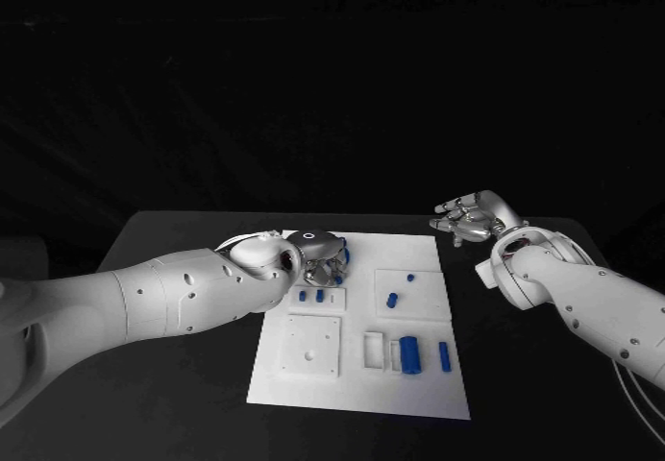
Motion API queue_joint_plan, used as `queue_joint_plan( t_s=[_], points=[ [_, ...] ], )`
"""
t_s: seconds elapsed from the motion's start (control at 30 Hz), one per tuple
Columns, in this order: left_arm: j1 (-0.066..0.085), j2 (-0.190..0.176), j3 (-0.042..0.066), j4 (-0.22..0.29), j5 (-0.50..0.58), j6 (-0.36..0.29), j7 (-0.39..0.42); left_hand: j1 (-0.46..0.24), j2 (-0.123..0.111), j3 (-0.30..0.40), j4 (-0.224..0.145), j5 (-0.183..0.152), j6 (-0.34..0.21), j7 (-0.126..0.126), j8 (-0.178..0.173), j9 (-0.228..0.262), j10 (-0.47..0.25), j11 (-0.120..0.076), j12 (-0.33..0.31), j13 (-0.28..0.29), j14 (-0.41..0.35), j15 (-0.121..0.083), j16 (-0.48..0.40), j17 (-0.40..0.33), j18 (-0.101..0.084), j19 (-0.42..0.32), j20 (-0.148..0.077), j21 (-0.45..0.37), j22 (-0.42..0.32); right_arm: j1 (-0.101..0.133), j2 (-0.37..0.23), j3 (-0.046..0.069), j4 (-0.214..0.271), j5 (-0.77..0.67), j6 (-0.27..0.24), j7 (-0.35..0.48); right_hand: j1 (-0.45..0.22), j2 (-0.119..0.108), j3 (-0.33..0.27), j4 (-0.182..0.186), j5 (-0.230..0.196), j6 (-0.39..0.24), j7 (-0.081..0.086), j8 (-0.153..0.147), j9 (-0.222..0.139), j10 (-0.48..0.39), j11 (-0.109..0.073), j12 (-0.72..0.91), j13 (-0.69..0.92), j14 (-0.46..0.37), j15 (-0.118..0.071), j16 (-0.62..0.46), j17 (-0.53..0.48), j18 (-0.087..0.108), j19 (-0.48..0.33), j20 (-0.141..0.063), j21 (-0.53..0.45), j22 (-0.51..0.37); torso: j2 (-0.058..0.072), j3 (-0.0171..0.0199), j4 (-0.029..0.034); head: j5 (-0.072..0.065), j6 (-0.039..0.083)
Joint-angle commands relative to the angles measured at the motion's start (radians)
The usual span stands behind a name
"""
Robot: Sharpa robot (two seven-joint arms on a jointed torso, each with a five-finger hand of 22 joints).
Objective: Assemble the parts on the task board
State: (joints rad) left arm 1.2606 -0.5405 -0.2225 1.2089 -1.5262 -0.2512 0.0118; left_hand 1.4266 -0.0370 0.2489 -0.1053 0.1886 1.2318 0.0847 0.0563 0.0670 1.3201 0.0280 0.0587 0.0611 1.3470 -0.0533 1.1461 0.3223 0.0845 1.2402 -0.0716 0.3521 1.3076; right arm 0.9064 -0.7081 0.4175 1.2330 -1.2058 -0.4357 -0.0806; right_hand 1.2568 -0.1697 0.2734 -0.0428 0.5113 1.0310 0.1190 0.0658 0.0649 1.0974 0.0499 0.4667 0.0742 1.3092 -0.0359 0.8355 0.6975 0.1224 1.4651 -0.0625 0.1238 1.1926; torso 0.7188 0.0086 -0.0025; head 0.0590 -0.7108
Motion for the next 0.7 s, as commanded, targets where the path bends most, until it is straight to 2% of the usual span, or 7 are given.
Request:
queue_joint_plan(
  t_s=[0.03, 0.2, 0.27, 0.43, 0.7],
  points=[
    [0.002, -0.014, 0.014, 0.023, 0.038, -0.02, 0.016, -0.002, 0.005, -0.007, 0.001, -0.003, -0.001, 0.0, 0.007, 0.0, -0.001, 0.001, 0.001, -0.001, 0.008, 0.0, 0.0, 0.001, 0.001, 0.01, 0.0, 0.001, 0.018, -0.001, 0.0, 0.0, 0.001, 0.003, -0.001, 0.01, -0.011, 0.0, -0.008, 0.002, 0.005, 0.004, 0.006, -0.003, -0.001, 0.007, -0.001, -0.008, -0.002, -0.003, 0.003, 0.005, -0.001, 0.006, 0.016, 0.007, -0.004, 0.001, 0.0, 0.0006, -0.0003, 0.001, 0.003],
    [0.008, -0.041, 0.037, 0.049, 0.067, 0.011, 0.008, -0.001, 0.003, -0.007, 0.002, -0.005, -0.007, 0.001, 0.007, 0.0, -0.01, 0.004, 0.001, -0.001, 0.007, 0.002, -0.005, 0.001, 0.001, 0.008, 0.001, -0.003, 0.018, -0.001, -0.002, 0.0, 0.001, 0.005, 0.001, 0.009, -0.011, 0.0, -0.008, 0.002, 0.005, 0.004, 0.006, -0.003, -0.001, 0.007, -0.001, -0.008, -0.002, -0.003, 0.003, 0.005, -0.001, 0.006, 0.016, 0.007, -0.004, 0.001, 0.0, 0.0005, -0.0002, 0.003, 0.001],
    [0.014, -0.053, 0.042, 0.059, 0.076, 0.027, 0.004, -0.001, 0.003, -0.007, 0.003, -0.005, -0.008, 0.002, 0.007, 0.0, -0.015, 0.005, 0.001, -0.001, 0.004, 0.003, -0.008, 0.0, 0.001, 0.006, 0.003, -0.004, 0.018, -0.001, -0.002, 0.0, 0.001, 0.005, 0.001, 0.009, -0.011, 0.0, -0.008, 0.002, 0.005, 0.004, 0.006, -0.003, -0.001, 0.007, -0.001, -0.008, -0.002, -0.003, 0.003, 0.005, -0.001, 0.006, 0.016, 0.007, -0.004, 0.001, 0.0, 0.0004, 0.0003, 0.002, 0.001],
    [0.026, -0.084, 0.048, 0.074, 0.088, 0.054, -0.007, 0.0, 0.001, -0.007, 0.003, -0.006, -0.008, 0.002, 0.007, 0.0, -0.02, 0.007, 0.001, -0.001, 0.004, 0.004, -0.011, 0.0, 0.002, 0.004, 0.004, -0.006, 0.019, -0.001, -0.005, 0.0, 0.0, 0.006, 0.003, 0.008, -0.011, 0.0, -0.008, 0.002, 0.005, 0.004, 0.006, -0.003, -0.001, 0.007, -0.001, -0.008, -0.002, -0.003, 0.003, 0.005, -0.001, 0.006, 0.016, 0.007, -0.004, 0.001, 0.0, 0.0006, 0.0006, 0.003, 0.001],
    [0.031, -0.124, 0.049, 0.082, 0.092, 0.076, -0.013, 0.002, -0.001, -0.007, 0.004, -0.006, -0.01, 0.002, 0.007, 0.0, -0.021, 0.008, 0.001, -0.001, 0.003, 0.005, -0.012, 0.0, 0.002, 0.004, 0.004, -0.007, 0.019, -0.001, -0.006, 0.0, -0.001, 0.006, 0.005, 0.007, -0.011, 0.0, -0.01, 0.002, 0.007, 0.004, 0.006, -0.003, -0.001, 0.006, 0.0, -0.009, -0.002, -0.004, 0.003, 0.005, -0.002, 0.006, 0.017, 0.008, -0.006, 0.002, 0.001, 0.0001, -0.0003, 0.005, 0.0]
  ],
)
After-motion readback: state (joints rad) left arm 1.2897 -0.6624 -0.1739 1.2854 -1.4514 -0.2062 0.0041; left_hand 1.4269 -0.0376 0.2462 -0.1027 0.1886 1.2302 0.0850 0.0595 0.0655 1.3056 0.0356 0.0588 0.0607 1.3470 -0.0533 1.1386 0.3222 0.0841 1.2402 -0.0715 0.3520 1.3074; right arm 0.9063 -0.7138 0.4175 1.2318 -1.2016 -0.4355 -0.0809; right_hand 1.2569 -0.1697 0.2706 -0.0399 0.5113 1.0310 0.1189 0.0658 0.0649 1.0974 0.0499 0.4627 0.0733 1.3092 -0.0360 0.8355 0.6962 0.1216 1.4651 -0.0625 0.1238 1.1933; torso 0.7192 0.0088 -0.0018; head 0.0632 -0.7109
